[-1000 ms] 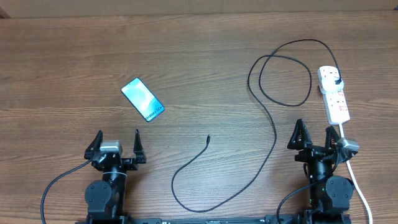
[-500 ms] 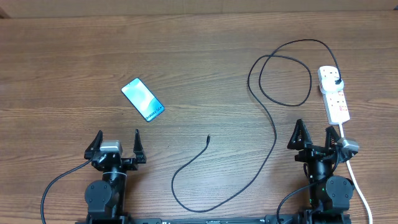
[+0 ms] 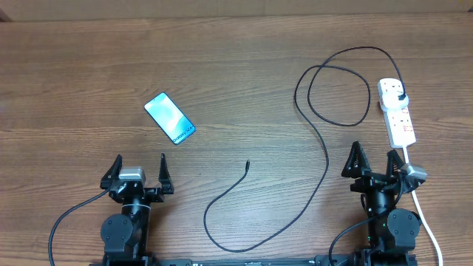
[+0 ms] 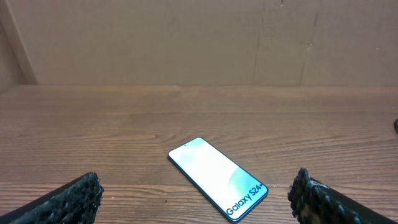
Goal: Plug charger to phone and switch on socket
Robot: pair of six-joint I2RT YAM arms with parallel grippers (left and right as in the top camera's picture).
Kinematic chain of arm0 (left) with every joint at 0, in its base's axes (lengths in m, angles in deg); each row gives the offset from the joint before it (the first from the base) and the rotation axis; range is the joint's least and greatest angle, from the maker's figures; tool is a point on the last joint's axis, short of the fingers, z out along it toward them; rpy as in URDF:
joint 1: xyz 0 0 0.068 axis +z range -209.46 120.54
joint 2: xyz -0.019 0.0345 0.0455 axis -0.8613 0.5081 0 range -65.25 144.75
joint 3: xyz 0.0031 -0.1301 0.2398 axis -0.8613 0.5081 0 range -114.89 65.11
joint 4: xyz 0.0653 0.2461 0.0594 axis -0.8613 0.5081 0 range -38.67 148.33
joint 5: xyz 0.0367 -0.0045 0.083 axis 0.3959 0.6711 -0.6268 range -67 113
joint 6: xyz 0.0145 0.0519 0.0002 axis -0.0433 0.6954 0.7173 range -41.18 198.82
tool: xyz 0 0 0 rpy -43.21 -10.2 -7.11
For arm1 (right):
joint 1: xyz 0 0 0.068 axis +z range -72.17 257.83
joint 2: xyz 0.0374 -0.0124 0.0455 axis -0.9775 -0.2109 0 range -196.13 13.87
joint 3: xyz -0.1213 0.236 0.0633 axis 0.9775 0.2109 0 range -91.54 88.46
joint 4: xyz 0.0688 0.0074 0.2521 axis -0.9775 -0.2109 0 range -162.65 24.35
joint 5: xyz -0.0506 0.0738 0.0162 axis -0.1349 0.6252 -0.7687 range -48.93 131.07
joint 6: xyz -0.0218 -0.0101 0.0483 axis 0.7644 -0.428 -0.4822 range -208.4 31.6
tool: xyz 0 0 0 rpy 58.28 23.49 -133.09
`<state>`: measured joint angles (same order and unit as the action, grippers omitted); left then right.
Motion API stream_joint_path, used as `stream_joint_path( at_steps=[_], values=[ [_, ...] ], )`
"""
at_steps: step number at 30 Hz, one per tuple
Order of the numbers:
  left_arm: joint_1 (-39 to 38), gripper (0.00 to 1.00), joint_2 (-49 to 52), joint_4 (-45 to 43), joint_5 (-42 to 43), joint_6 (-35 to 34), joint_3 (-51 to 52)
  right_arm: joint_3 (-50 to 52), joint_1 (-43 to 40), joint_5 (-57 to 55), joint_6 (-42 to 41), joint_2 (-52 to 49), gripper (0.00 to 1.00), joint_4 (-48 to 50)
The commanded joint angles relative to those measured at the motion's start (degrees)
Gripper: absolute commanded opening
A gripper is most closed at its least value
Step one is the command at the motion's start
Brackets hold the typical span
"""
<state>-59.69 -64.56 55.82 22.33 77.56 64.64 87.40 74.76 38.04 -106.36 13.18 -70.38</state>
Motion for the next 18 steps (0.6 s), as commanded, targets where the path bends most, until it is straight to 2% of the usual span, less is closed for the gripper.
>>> stream_joint_path(
  at_steps=[1, 12, 18],
  values=[
    [0.24, 0.99, -0.33, -0.04, 0.72, 0.83, 0.20, 0.59, -0.37, -0.52, 0.42, 0.50, 1.00, 0.22],
    [0.26, 1.00, -0.33, 0.31, 2.91, 0.83, -0.13, 0.59, -0.37, -0.52, 0.42, 0.50, 1.00, 0.22],
    [0.26, 1.00, -0.33, 4.15, 3.06, 0.90, -2.21, 0.59, -0.37, -0.52, 0.42, 0.50, 1.00, 0.22]
  ],
)
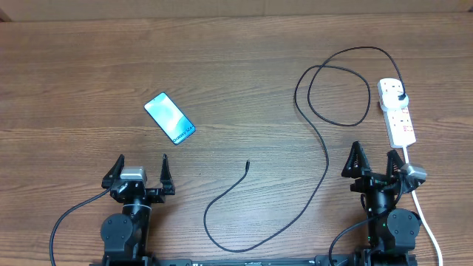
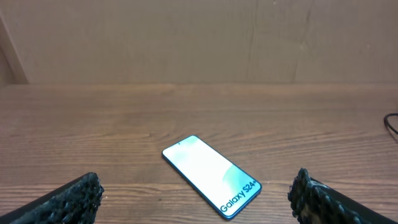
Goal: Plug charger to phone and switch on socket
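A blue phone (image 1: 169, 118) with a lit screen lies flat on the wooden table, left of centre; the left wrist view shows the phone (image 2: 211, 175) just ahead of my fingers. The black charger cable (image 1: 325, 159) loops across the table, its free plug end (image 1: 247, 163) lying mid-table. The other end runs to the white socket strip (image 1: 397, 112) at the right. My left gripper (image 1: 139, 171) stands open near the front edge, below the phone, holding nothing. My right gripper (image 1: 375, 162) is open too, just below the strip.
A white lead (image 1: 425, 222) runs from the socket strip past the right arm to the front edge. A cardboard wall (image 2: 199, 37) stands behind the table. The cable's loop (image 1: 340, 85) lies between the phone side and the strip.
The left gripper has turned slightly to the right: the phone sits a little further left in its wrist view, and the cable's edge now shows at the right. Nothing else moved.
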Robot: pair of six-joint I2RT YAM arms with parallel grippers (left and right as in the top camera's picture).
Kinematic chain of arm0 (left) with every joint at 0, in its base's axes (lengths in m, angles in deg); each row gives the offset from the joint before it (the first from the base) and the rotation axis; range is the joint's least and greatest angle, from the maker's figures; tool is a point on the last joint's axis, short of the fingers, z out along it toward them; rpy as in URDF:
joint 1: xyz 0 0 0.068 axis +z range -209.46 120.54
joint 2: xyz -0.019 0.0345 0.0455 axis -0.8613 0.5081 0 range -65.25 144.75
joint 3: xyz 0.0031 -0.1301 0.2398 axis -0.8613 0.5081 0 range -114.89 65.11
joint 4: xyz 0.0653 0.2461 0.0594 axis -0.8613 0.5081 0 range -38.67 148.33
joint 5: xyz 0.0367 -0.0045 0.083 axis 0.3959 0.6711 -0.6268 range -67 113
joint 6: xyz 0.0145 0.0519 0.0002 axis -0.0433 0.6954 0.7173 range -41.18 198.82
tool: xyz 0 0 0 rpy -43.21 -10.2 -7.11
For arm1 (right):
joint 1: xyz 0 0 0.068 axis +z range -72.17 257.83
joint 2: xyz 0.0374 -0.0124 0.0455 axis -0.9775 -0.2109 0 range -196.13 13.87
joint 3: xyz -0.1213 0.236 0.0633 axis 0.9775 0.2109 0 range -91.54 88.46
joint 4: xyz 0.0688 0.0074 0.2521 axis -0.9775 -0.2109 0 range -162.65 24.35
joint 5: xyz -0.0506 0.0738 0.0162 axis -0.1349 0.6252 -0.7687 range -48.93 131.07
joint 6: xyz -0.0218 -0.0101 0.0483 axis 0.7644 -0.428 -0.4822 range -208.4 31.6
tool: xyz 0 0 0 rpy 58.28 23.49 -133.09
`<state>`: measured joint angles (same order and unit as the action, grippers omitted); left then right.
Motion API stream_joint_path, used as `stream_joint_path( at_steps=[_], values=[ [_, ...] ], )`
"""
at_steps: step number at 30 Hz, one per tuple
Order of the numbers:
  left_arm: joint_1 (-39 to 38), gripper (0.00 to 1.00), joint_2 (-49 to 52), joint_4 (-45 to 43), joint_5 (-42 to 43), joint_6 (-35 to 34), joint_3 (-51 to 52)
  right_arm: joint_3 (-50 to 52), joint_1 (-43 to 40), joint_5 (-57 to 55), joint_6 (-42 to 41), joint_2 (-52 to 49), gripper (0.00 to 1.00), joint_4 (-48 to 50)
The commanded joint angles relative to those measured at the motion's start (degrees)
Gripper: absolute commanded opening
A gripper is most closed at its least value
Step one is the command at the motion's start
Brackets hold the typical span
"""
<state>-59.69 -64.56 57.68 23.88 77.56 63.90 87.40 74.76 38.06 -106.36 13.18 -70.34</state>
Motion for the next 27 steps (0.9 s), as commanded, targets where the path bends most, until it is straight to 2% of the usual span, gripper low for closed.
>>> stream_joint_path(
  at_steps=[1, 10, 21, 27],
  values=[
    [0.26, 1.00, -0.33, 2.95, 1.51, 0.87, -1.95, 0.59, -0.37, -0.55, 0.42, 0.50, 1.00, 0.17],
    [0.26, 1.00, 2.54, 8.00, 0.11, 0.87, -8.94, 0.59, -0.37, -0.57, 0.44, 0.50, 1.00, 0.17],
    [0.26, 1.00, 24.63, 8.90, 0.33, 0.87, -20.41, 0.59, -0.37, -0.55, 0.44, 0.50, 1.00, 0.17],
    [0.24, 1.00, 38.97, 14.34, 0.63, 0.90, -30.93, 0.59, -0.37, -0.55, 0.44, 0.50, 1.00, 0.17]
  ],
)
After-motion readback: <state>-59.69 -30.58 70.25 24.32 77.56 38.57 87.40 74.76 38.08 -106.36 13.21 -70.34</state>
